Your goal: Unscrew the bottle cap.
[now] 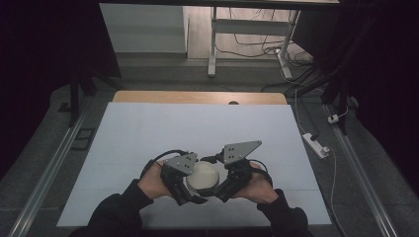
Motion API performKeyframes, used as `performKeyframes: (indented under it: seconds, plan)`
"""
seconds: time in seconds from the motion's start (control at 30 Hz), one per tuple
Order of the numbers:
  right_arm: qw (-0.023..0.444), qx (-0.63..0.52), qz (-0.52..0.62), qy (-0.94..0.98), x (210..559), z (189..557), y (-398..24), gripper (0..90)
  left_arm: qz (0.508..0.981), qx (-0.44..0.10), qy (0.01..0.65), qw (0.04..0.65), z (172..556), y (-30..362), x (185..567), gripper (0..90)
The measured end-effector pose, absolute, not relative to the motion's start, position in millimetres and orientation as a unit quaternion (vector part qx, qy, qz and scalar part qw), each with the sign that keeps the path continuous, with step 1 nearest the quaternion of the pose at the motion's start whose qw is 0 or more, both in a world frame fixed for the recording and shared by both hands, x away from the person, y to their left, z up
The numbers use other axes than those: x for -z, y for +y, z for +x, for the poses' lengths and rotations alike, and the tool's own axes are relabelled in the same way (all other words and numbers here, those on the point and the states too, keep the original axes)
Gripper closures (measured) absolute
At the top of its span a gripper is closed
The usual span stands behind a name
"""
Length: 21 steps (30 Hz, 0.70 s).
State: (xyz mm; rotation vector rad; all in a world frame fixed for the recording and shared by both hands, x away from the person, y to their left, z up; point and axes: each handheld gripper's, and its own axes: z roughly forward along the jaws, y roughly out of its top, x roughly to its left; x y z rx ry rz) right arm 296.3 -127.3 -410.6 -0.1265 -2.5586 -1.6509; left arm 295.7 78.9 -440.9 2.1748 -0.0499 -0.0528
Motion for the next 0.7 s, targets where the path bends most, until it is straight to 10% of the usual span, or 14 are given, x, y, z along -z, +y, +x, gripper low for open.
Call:
performKeyframes:
  seconds: [0.7]
  plan:
    - [-0.014, 0.555, -0.096, -0.826, 403, 300, -136, 7.5, 0.887, -0.008, 0.047, 0.459, 308, 88, 445, 6.7]
